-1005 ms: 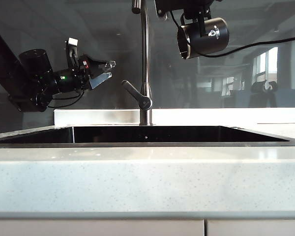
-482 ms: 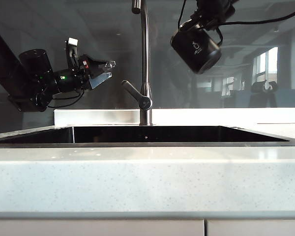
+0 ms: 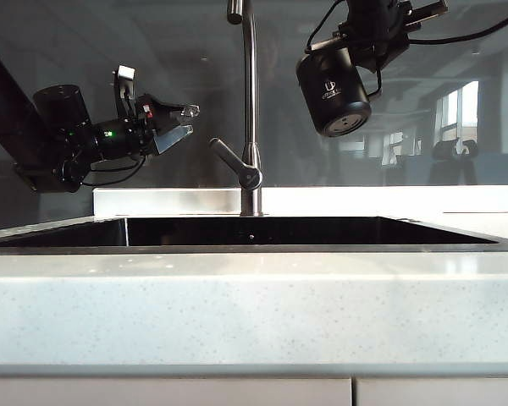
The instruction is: Pick up the mug next to the sink, go to the faucet to get some water, pour the water into the sink, and finally put the mug back to its place.
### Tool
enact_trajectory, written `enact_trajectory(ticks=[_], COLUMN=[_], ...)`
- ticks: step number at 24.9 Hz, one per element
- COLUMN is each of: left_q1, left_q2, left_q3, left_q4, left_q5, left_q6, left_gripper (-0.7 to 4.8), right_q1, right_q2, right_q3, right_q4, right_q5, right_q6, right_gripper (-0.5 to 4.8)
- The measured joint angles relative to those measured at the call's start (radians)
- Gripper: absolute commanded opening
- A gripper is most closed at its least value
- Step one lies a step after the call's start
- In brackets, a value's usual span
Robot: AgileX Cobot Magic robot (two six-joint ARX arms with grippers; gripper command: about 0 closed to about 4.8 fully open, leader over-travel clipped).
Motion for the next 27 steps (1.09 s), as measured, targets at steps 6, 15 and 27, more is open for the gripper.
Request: enact_trajectory(ticks=[6,15,27], left_q1=[-0.001,-0.003,-0.004], left_q2=[0.000,0.000,0.000], left_q3=[0.000,0.000,0.000], left_q4=[-0.023,-0.041,-0.048], left_q5=[0.000,0.000,0.000], left_q6=[0.000,0.000,0.000], left_gripper=[4.79,4.79,4.79], right_q1=[-0.039,-0.197,-0.439], right_q2=[-0.016,-0.061,-0.267], right_q3=[0.000,-0.021,-0.495], right_q4=[-0.069,-0.214,0.126], right_q5=[-0.041,-0.121,-0.636], right_q6=[0.089,0.205,0.117], right_gripper=[-0.06,-0.05,-0.05])
